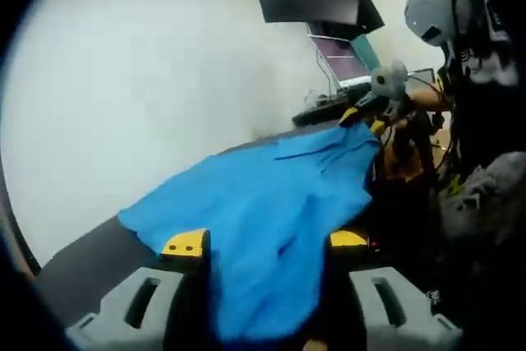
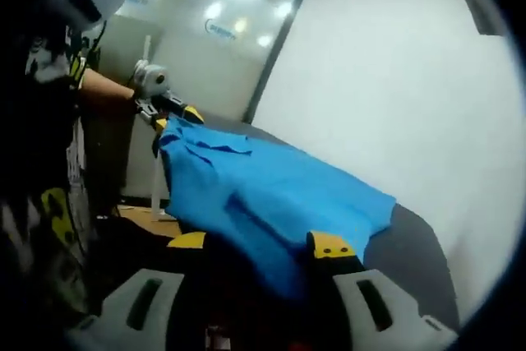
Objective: Spread out the cloth and fold it
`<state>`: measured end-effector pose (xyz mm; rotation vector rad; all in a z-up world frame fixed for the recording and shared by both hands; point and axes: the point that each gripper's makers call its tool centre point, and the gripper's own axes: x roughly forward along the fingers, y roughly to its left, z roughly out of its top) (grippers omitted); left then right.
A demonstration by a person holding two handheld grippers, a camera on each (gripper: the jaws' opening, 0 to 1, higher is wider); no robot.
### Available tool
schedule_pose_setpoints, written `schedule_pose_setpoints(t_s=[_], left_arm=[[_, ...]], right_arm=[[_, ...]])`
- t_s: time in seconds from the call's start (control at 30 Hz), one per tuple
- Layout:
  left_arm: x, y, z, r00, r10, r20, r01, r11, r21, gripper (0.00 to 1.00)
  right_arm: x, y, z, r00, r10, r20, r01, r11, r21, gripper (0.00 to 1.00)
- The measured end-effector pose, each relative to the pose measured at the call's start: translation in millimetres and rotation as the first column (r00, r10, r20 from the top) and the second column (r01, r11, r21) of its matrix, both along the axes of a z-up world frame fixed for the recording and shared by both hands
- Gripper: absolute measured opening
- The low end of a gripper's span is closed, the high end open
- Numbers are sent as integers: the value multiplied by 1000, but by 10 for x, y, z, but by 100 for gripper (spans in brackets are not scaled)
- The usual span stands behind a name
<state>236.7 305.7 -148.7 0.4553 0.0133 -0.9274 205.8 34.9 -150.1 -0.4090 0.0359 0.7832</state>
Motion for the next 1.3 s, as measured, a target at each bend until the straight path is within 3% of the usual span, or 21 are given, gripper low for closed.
schedule_pose_setpoints(t_s=[0.1,0.2,0.3,0.43,0.5,0.6,0.67,0.73,0.8,0.87,0.93,1.07,1.3], left_arm=[[37,225,-2,998,53,-28,-52,999,15,48],[94,388,-48,994,103,-22,-103,994,35,42],[128,357,-38,994,108,-33,-107,994,22,35],[107,230,-85,999,51,-1,-51,993,109,23],[97,241,-104,999,49,-21,-46,991,125,12],[48,272,-45,999,46,-20,-43,991,131,8],[35,295,71,998,54,-6,-53,989,138,7],[60,327,325,997,77,29,-80,989,123,6],[85,326,576,995,88,47,-92,991,93,6],[126,328,803,989,107,103,-116,990,82,5],[122,305,952,986,120,119,-130,988,79,4],[12,277,1214,978,126,164,-140,987,75,2],[-264,343,1665,954,160,255,-185,980,78,2]], right_arm=[[96,-195,74,995,-88,55,91,995,-47,32],[110,-265,34,996,-89,32,90,995,-37,32],[163,-195,-2,996,-88,19,89,995,-35,28],[215,-93,-60,996,-64,55,71,988,-137,2],[213,-92,-40,995,-71,66,79,988,-134,2],[190,-139,56,995,-72,68,80,991,-110,1],[170,-151,184,993,-70,97,80,992,-102,1],[149,-159,389,990,-66,126,79,992,-98,1],[150,-156,643,986,-64,155,72,996,-51,1],[176,-195,824,984,-71,161,75,997,-16,1],[192,-237,955,984,-81,162,82,997,1,1],[61,-261,1209,981,-81,177,74,996,49,1],[-263,-232,1571,968,-44,246,36,999,35,1]])
